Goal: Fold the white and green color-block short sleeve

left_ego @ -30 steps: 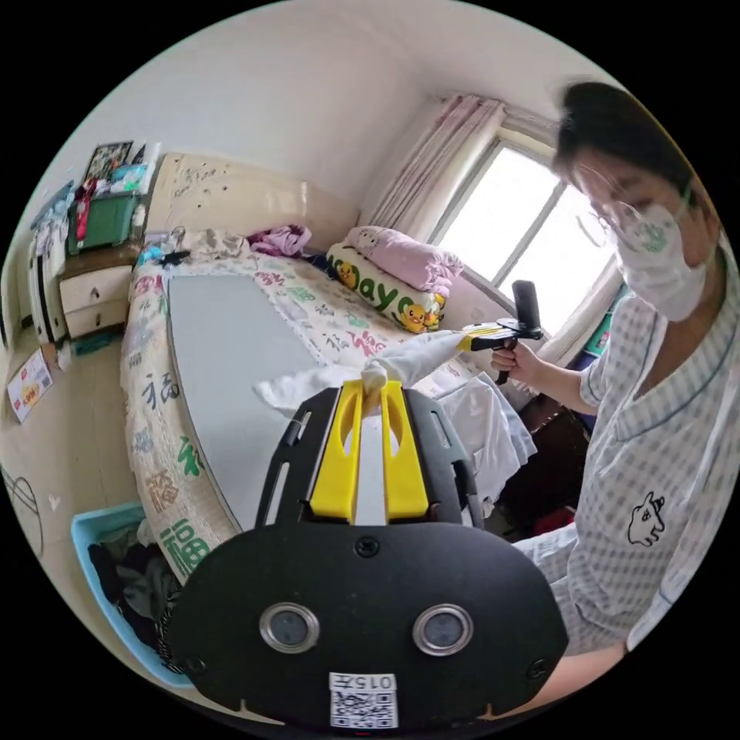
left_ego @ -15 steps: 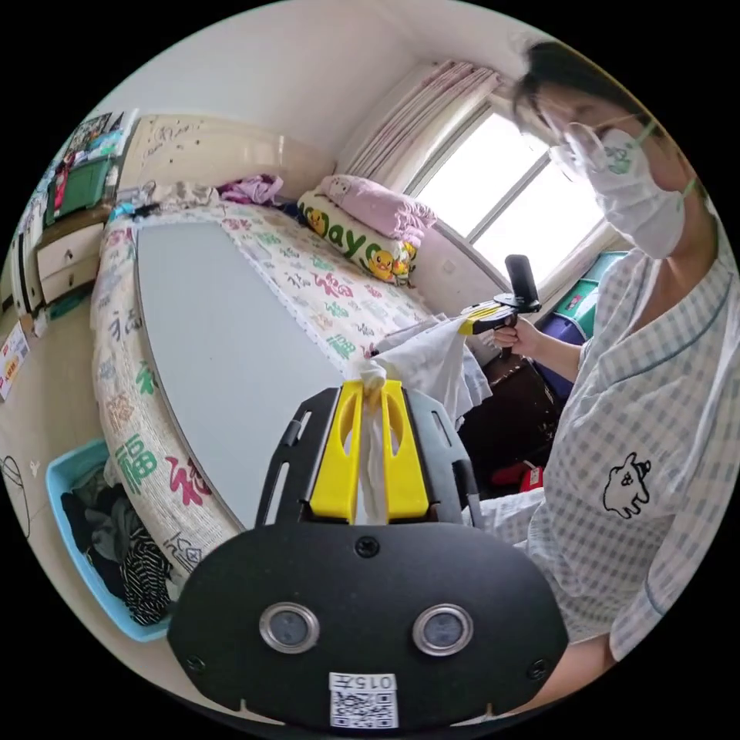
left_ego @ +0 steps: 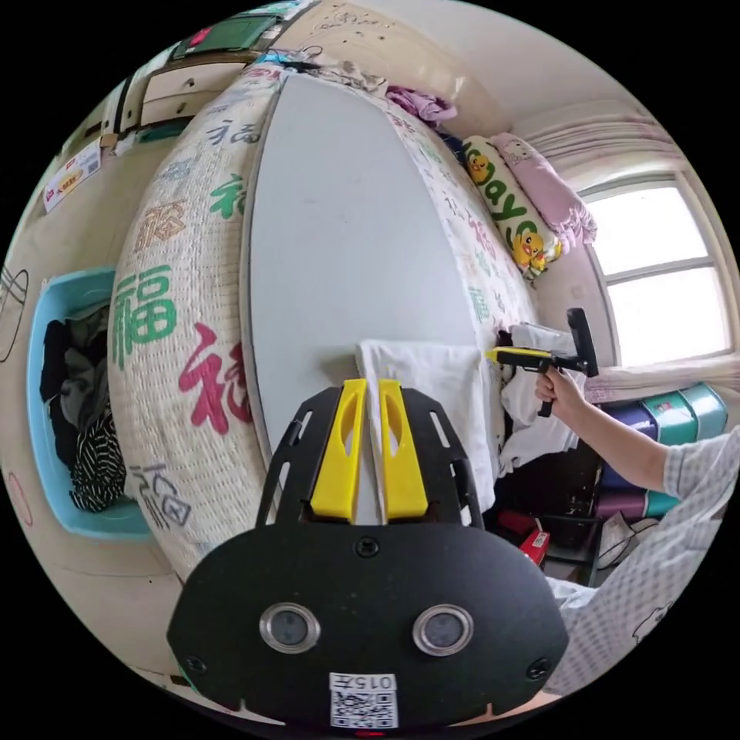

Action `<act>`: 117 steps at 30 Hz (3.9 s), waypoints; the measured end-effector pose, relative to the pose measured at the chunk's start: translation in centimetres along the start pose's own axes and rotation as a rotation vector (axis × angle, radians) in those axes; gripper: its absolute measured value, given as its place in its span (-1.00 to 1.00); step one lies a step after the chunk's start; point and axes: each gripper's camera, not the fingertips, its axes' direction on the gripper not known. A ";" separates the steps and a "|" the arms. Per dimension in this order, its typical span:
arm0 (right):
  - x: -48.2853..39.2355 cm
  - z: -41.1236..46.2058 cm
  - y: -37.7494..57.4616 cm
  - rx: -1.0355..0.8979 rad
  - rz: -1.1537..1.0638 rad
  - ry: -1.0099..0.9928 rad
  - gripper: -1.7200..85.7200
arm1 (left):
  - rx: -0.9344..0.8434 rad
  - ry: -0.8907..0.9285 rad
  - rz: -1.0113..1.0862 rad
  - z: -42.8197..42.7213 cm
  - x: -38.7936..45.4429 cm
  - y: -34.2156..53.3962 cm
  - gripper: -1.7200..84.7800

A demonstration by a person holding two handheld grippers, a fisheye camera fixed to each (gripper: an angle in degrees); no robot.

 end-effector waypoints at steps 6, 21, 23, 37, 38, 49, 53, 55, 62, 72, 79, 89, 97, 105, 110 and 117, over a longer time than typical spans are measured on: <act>-1.3 0.5 12.1 -0.099 -0.024 -0.078 -0.92 | -0.158 0.097 -0.237 3.2 2.7 11.0 -0.84; 1.0 6.0 17.1 -0.288 0.032 -0.170 -0.89 | -0.230 0.030 -0.338 8.2 5.9 9.7 -0.97; 1.2 6.2 17.5 -0.297 0.026 -0.172 -0.90 | -0.223 0.015 -0.328 7.6 6.4 9.5 -0.97; 3.1 7.2 20.5 -0.355 -0.014 -0.145 -0.94 | -0.321 0.044 -0.350 9.5 8.6 8.7 -0.92; 3.3 7.3 20.7 -0.361 -0.012 -0.153 -0.94 | -0.319 0.034 -0.339 9.2 8.9 8.6 -0.94; 2.5 8.4 23.5 -0.483 -0.033 -0.078 -0.97 | -0.403 0.011 -0.369 7.7 8.6 7.1 -0.91; 3.4 4.7 24.0 -0.393 -0.030 -0.126 -0.97 | -0.391 -0.005 -0.377 4.4 8.5 6.5 -0.84; 3.9 2.7 23.6 -0.319 -0.038 -0.139 -0.97 | -0.321 -0.032 -0.359 2.1 8.8 5.4 -0.83; 1.6 1.3 22.3 -0.295 -0.152 -0.152 -0.93 | -0.106 -0.103 -0.196 -1.2 9.8 -5.1 -0.79; -3.7 1.9 27.0 -0.421 -0.187 -0.117 -0.95 | -0.103 -0.173 -0.188 -2.8 9.0 -10.8 -0.96; -5.9 -1.2 28.6 -0.439 -0.166 -0.141 -0.97 | -0.191 -0.247 -0.147 -4.8 9.0 -10.5 -0.95; -2.3 -16.0 25.6 0.047 0.056 -0.348 -0.79 | -0.092 -0.061 -0.066 -13.7 5.1 -6.1 -0.67; -5.0 -19.1 21.9 0.044 0.098 -0.359 -0.70 | -0.045 0.118 0.070 -16.7 4.7 -5.1 -0.62; -10.7 -26.6 25.2 0.058 0.163 -0.373 -0.86 | -0.181 0.263 0.128 -19.7 5.8 -2.6 -0.79; -15.0 -36.2 30.9 0.175 0.112 -0.447 -0.87 | -0.085 0.285 0.230 -27.1 10.1 -0.1 -0.83; -21.4 -55.5 46.5 0.457 0.057 -0.580 -0.87 | 0.098 0.422 0.459 -43.2 23.7 8.1 -0.83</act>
